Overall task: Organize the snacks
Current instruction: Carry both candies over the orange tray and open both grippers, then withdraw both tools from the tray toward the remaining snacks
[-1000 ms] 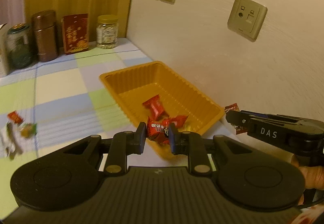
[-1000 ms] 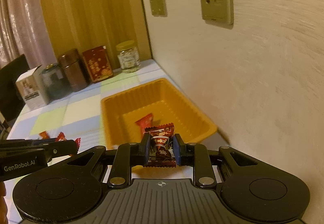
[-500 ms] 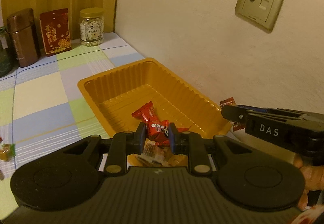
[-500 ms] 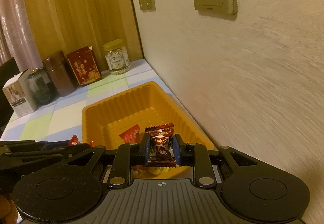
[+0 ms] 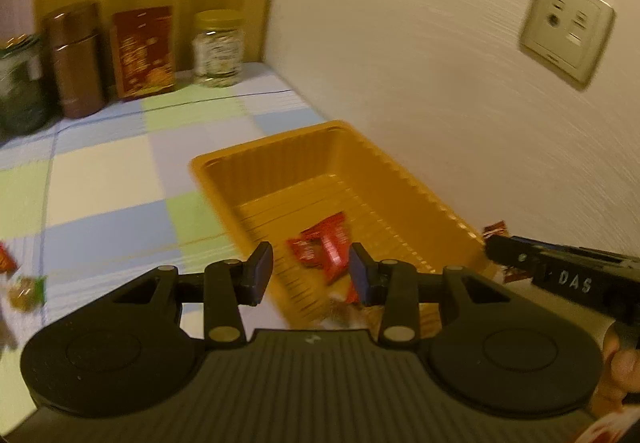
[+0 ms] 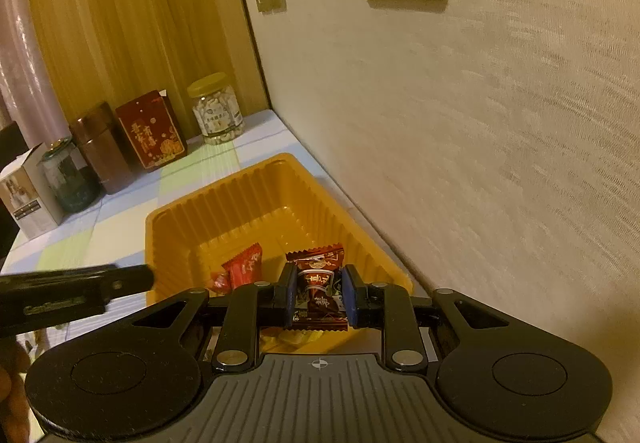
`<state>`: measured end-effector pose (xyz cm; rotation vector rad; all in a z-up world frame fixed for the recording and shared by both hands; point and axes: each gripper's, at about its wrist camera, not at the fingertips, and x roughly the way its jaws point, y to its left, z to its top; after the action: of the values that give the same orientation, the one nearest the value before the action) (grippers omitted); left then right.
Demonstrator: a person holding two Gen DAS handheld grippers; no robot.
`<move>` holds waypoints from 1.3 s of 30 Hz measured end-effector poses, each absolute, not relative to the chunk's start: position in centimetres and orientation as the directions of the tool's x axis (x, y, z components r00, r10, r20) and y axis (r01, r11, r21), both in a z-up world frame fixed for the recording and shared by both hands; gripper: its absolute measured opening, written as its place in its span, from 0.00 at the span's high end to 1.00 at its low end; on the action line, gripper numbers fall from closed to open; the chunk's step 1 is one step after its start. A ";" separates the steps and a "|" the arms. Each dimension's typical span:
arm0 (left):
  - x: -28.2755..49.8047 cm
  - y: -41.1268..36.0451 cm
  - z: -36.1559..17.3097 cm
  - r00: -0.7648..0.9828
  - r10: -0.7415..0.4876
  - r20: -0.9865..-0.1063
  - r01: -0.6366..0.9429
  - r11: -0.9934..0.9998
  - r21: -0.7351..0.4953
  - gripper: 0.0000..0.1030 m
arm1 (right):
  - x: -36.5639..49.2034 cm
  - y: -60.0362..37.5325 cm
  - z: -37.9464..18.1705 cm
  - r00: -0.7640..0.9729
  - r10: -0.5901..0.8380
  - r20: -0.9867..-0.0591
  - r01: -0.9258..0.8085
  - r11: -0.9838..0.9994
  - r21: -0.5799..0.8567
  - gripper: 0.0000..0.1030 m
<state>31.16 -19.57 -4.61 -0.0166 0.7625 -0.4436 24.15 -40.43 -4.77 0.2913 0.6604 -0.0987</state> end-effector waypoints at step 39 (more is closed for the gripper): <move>19.0 -10.1 -2.5 0.695 -0.298 -0.655 0.250 0.954 -0.168 0.50 | 15.2 -34.9 -2.8 0.803 0.103 -0.587 0.149 0.919 0.365 0.32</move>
<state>18.96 -10.09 -2.51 -0.0675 0.7424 -0.3059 15.15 -34.95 -2.83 0.4115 0.6428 -0.0253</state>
